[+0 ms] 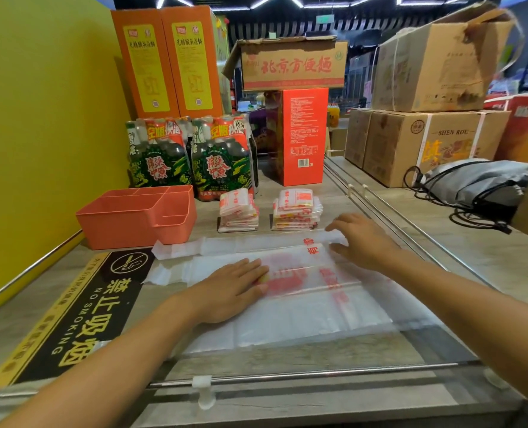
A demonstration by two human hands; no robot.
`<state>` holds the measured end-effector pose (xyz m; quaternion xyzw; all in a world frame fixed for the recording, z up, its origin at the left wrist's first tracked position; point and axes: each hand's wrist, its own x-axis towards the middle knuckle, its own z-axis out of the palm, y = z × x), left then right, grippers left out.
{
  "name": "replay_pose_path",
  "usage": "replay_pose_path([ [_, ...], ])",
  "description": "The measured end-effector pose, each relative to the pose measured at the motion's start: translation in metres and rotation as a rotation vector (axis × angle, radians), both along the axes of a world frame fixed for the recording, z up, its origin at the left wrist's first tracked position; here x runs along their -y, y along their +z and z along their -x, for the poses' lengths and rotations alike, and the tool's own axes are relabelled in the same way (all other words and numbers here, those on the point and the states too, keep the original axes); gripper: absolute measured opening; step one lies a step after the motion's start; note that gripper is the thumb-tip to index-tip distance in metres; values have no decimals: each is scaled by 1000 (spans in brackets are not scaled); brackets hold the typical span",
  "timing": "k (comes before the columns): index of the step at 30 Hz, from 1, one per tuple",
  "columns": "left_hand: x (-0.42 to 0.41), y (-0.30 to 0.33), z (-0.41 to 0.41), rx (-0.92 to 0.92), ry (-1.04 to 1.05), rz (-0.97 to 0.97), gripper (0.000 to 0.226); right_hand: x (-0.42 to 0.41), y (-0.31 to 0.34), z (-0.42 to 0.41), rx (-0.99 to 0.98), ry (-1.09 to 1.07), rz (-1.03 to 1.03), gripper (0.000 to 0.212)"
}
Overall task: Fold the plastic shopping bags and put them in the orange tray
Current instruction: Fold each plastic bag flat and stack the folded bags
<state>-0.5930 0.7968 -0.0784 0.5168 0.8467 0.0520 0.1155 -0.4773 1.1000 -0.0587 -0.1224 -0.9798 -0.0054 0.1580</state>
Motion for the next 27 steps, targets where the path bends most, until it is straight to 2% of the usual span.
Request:
replay_pose_path([
  [4,7,18,-17,28,-90,-55,69,37,17,-40,54,341,242,47],
  [7,11,34,-42,83,-223,9,72,65,22,-75,190,512,280,50],
  [10,15,36,-54,26,-279,117,79,77,15,-92,321,522,239,57],
  [14,20,34,-55,-145,-324,-23,57,79,3,-94,327,516,153,63],
  [17,25,36,-55,-188,-348,-103,45,82,2,-96,306,508,109,57],
  [19,29,37,-58,-165,-337,-90,50,85,4,-98,297,504,91,52],
  [23,33,35,-61,-141,-322,-49,57,91,6,-103,323,514,91,53],
  [27,33,29,-66,-203,-369,-109,34,104,7,-103,327,523,25,40],
])
